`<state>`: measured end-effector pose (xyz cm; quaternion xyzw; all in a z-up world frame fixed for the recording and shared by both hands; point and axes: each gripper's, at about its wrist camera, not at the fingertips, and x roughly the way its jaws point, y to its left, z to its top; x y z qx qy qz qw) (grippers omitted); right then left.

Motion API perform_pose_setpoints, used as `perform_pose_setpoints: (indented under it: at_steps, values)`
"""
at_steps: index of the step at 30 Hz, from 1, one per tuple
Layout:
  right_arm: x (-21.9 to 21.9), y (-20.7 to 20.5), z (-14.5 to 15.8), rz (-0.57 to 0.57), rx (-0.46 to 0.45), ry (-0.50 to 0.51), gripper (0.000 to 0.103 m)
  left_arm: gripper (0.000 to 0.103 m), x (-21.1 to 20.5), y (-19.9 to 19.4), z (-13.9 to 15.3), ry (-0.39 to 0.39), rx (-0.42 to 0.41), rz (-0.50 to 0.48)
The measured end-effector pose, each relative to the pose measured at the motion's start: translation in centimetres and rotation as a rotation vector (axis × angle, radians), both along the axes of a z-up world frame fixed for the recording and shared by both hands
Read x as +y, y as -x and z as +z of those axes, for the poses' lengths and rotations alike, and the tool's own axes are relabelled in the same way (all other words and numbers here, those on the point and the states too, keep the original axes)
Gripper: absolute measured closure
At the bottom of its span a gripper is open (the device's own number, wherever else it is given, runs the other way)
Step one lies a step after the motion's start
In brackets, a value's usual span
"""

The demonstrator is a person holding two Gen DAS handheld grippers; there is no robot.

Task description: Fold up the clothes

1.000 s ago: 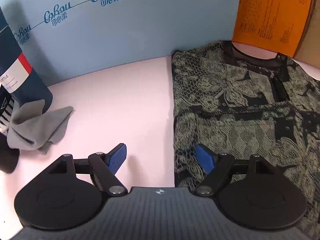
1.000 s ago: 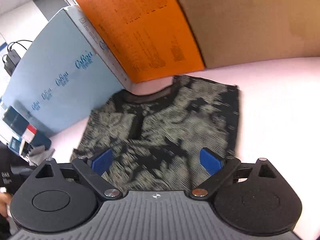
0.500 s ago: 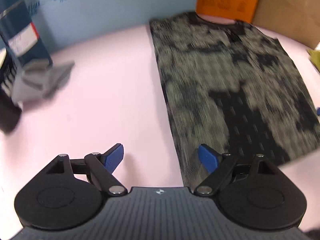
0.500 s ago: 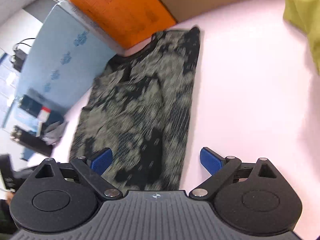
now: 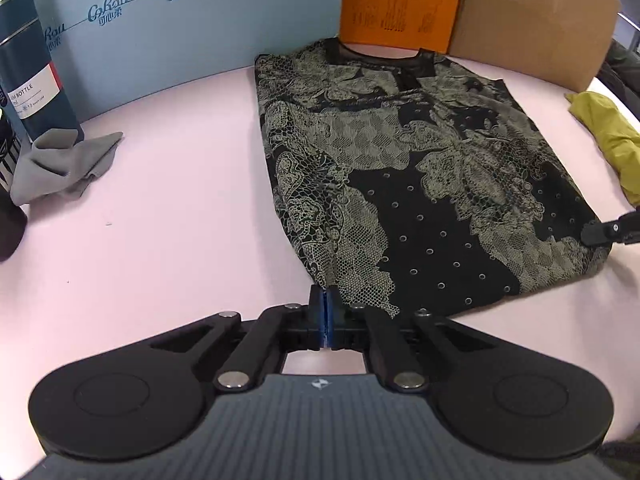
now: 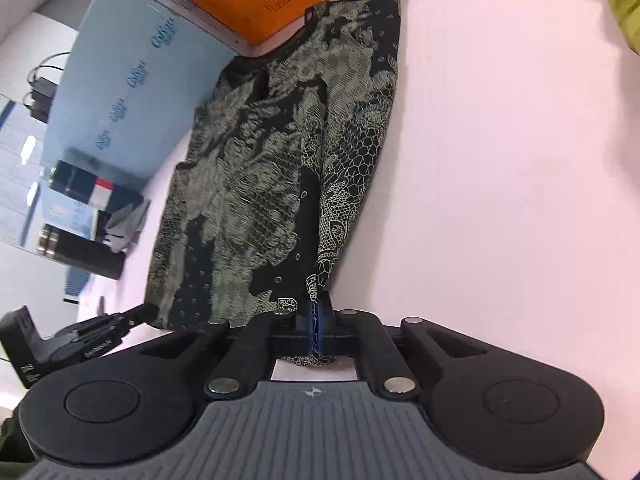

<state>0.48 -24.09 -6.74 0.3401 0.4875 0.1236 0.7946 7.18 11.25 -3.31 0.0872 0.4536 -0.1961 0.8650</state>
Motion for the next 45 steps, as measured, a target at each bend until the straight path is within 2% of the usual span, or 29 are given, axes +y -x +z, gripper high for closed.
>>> perform_pose_setpoints:
  at_steps: [7,9,10,11,12,13,20,21,22,23,24,25,27,30,35,39,45]
  values:
    - [0.1,1.8,1.0,0.123,0.054,-0.049,0.100,0.102,0.5,2.4,0.8,-0.029,0.020,-0.070]
    - [0.1,1.9,1.3,0.168,0.088,-0.041,0.091,0.096,0.9,2.7,1.2,-0.031,0.028,-0.097]
    - [-0.3,1.8,1.7,0.167,0.088,-0.011,0.066,0.091,1.1,2.5,1.4,-0.046,0.018,-0.095]
    - [-0.8,1.6,2.2,0.160,0.077,0.019,0.042,0.072,1.3,2.0,1.8,-0.060,0.005,-0.090]
    - [-1.6,1.2,3.1,0.139,0.042,0.050,0.039,0.053,1.5,1.1,2.3,-0.068,-0.016,-0.074]
    - [-2.5,0.4,3.9,0.117,0.011,0.076,0.039,0.047,1.7,0.0,3.0,-0.076,-0.040,-0.059]
    - [-8.9,-8.9,10.8,-0.019,-0.170,0.240,0.038,0.044,1.3,-10.3,12.5,-0.125,-0.320,0.009]
    - [-9.5,-10.0,11.7,-0.032,-0.205,0.247,0.036,0.042,1.2,-11.6,13.5,-0.095,-0.329,0.029]
    - [-9.9,-11.0,12.4,-0.038,-0.243,0.248,0.026,0.040,1.1,-12.8,14.2,-0.071,-0.335,0.043]
    - [-10.0,-11.8,12.6,-0.039,-0.279,0.257,0.012,0.035,0.7,-13.5,14.0,-0.068,-0.335,0.037]
    - [-10.0,-12.4,12.5,-0.033,-0.308,0.278,0.008,0.032,0.4,-14.3,13.8,-0.064,-0.335,0.031]
    - [-9.9,-13.1,11.9,-0.023,-0.315,0.305,0.008,0.032,0.1,-15.0,13.3,-0.067,-0.331,0.021]
    - [-9.6,-14.3,9.8,-0.003,-0.267,0.349,0.009,0.032,-0.7,-16.2,10.9,-0.110,-0.293,-0.028]
    - [-9.3,-15.3,6.4,0.014,-0.204,0.343,0.011,0.032,-1.4,-18.1,7.6,-0.137,-0.242,-0.079]
    - [-9.6,-16.6,1.9,-0.009,-0.125,0.328,0.011,0.032,-1.2,-22.0,3.8,-0.064,-0.159,-0.068]
    - [-9.6,-17.0,0.8,-0.021,-0.143,0.312,0.011,0.032,-2.2,-24.1,1.2,-0.013,-0.123,-0.074]
    - [-7.7,-18.5,0.5,0.064,-0.201,0.322,0.013,0.032,-3.4,-25.8,-1.9,0.035,-0.096,-0.096]
